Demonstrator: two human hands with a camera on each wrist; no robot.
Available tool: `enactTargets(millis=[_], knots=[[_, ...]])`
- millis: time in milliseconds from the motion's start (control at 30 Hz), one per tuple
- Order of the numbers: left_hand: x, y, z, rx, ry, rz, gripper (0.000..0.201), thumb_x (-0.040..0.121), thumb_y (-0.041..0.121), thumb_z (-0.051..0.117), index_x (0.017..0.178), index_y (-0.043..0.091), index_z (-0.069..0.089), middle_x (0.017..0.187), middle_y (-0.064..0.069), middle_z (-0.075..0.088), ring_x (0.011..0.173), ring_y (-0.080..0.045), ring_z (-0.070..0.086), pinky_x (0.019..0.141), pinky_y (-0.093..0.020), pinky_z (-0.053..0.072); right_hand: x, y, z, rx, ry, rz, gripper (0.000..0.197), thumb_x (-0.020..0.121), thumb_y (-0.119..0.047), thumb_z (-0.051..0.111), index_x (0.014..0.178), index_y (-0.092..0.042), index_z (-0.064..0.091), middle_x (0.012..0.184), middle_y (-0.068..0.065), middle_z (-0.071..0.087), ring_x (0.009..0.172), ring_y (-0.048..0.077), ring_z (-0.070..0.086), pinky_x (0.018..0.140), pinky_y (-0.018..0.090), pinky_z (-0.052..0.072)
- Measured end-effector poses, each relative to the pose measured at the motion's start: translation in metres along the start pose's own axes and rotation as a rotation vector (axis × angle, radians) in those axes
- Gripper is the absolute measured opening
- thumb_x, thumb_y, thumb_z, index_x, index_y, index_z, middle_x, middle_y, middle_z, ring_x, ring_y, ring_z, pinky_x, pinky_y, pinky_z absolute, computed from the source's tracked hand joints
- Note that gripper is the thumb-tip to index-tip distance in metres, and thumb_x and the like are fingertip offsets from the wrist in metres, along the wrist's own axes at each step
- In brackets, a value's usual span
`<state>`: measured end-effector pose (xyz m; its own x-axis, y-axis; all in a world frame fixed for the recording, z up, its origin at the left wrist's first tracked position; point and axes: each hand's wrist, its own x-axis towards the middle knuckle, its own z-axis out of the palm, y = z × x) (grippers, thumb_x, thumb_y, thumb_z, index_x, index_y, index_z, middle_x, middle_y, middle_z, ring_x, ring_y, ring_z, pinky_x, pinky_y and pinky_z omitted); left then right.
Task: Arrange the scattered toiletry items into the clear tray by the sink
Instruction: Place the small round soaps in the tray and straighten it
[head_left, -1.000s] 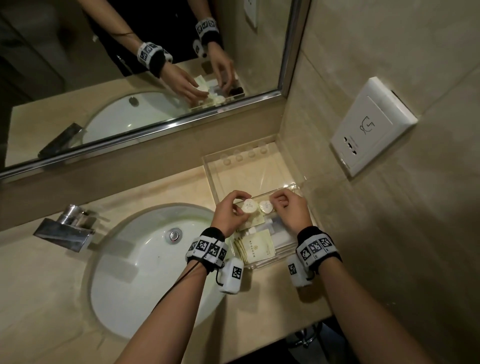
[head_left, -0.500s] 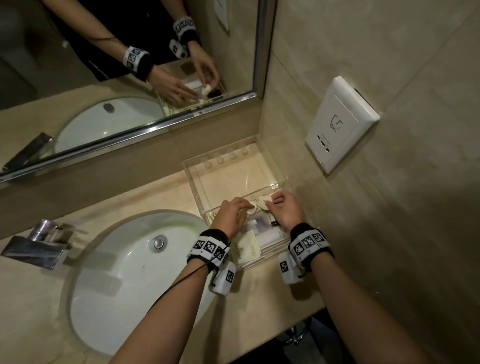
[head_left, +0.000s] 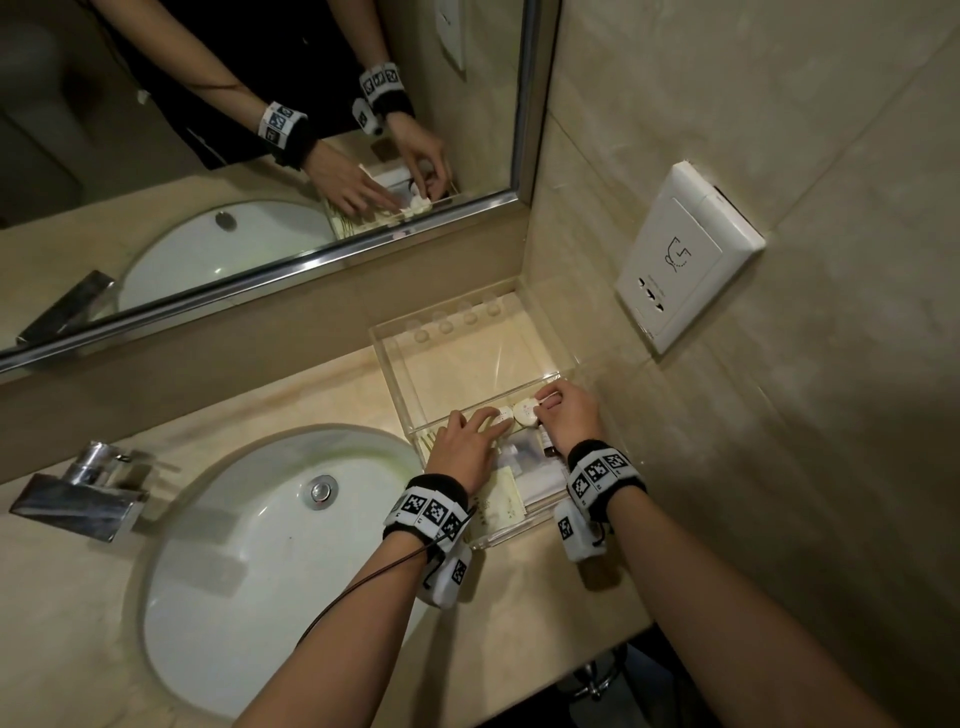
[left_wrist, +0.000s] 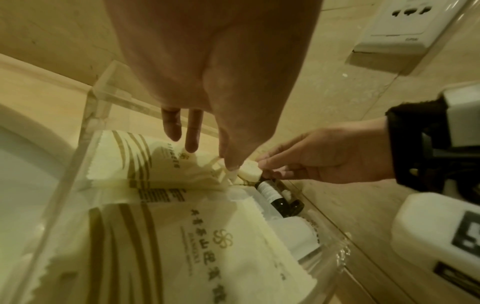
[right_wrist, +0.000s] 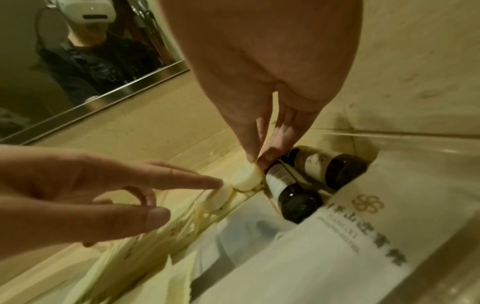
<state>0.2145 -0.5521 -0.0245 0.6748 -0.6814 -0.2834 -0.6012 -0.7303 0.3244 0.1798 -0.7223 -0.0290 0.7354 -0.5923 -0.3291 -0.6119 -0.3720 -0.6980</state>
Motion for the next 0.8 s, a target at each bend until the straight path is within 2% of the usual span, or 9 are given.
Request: enactTargets(millis=[133,267,400,467,600,800], knots=[[0.001,0.000,0.001,-0.008,0.006,-0.002,0.052,0.094,0.021,0.051,0.142,0.036,0.039,0.149,0.009,0.035,0.117,-0.026,0.038,0.095,-0.036,0.039,-0.001,0.005,0.003,-0.040,-0.068,-0.030,0.025,0.075,-0.004,0.079,0.094,-0.015,0.066,0.084,0.001,0.063,0.078,0.021,0.067,0.073,0.041,0.061],[0.002,-0.001,0.002,-0.034,0.012,0.000,0.050,0.094,0.021,0.050,0.141,0.035,0.040,0.148,0.007,0.036,0.117,-0.026,0.038,0.097,-0.036,0.039,-0.002,0.010,0.005,-0.154,-0.058,-0.149,0.031,0.075,-0.004,0.079,0.101,-0.014,0.067,0.104,0.000,0.060,0.088,0.018,0.062,0.085,0.037,0.057],[0.001,-0.001,0.002,-0.047,0.020,0.004,0.050,0.094,0.020,0.049,0.142,0.033,0.041,0.148,0.007,0.037,0.117,-0.026,0.038,0.097,-0.036,0.039,0.001,0.012,0.008,-0.209,-0.070,-0.170,0.035,0.081,-0.007,0.075,0.114,-0.013,0.067,0.117,0.004,0.057,0.099,0.019,0.061,0.093,0.032,0.052],[0.001,0.000,0.002,-0.059,0.030,0.008,0.050,0.094,0.019,0.050,0.141,0.032,0.041,0.147,0.007,0.037,0.117,-0.026,0.039,0.097,-0.036,0.040,0.001,0.015,0.007,-0.209,-0.074,-0.174,0.040,0.080,-0.006,0.075,0.118,-0.015,0.065,0.120,0.004,0.055,0.102,0.019,0.060,0.095,0.032,0.051],[0.000,-0.001,0.002,-0.120,0.071,0.000,0.048,0.093,0.019,0.051,0.139,0.031,0.045,0.145,0.007,0.041,0.114,-0.024,0.040,0.098,-0.034,0.039,-0.004,0.024,0.006,-0.239,-0.059,-0.168,0.051,0.075,-0.007,0.080,0.120,-0.017,0.058,0.122,0.003,0.051,0.105,0.022,0.060,0.095,0.041,0.054],[-0.008,-0.010,0.000,-0.165,0.103,-0.028,0.042,0.093,0.019,0.050,0.134,0.028,0.051,0.141,0.006,0.045,0.117,-0.024,0.040,0.102,-0.034,0.038,-0.008,0.032,0.000,-0.323,-0.085,-0.220,0.044,0.081,-0.007,0.074,0.121,-0.013,0.059,0.123,0.003,0.048,0.101,0.023,0.062,0.094,0.041,0.054]])
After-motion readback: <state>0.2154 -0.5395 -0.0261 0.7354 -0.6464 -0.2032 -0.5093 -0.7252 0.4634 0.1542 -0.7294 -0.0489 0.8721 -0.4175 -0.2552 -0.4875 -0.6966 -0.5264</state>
